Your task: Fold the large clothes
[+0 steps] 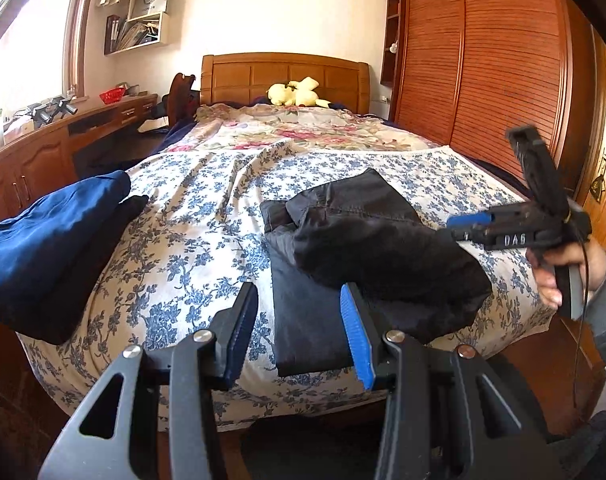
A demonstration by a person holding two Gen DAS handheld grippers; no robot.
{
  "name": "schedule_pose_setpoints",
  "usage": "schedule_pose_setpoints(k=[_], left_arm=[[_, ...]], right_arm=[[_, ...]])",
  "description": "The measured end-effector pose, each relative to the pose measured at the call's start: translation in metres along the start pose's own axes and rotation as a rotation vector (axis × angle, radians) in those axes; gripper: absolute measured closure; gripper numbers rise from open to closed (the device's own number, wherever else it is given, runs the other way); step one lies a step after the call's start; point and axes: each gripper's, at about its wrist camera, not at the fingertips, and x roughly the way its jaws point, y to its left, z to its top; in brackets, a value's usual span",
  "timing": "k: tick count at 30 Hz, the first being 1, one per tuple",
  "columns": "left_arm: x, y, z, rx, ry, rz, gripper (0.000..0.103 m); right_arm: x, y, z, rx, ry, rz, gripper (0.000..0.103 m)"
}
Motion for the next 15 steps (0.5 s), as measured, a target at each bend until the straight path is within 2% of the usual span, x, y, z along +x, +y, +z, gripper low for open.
schedule_pose_setpoints(k=[4,8,15], left_arm=[[0.001,0.001,0.001,-0.007,-0.005,0.001,0.061],[0.005,0.001,0.001,-0.018,-0.002,-0.001,0.061],[0.019,-0.006,0.004,-0.003,0.014,-0.012,0.061]], right_arm=[[0.016,0.000,-0.012,0.016,0.078,0.066,0.051],[0.025,0.004,-0.027,0.032,0.077,0.073,0.050],[0.022,0.003,-0.034,0.048,0.039,0.065,0.050]])
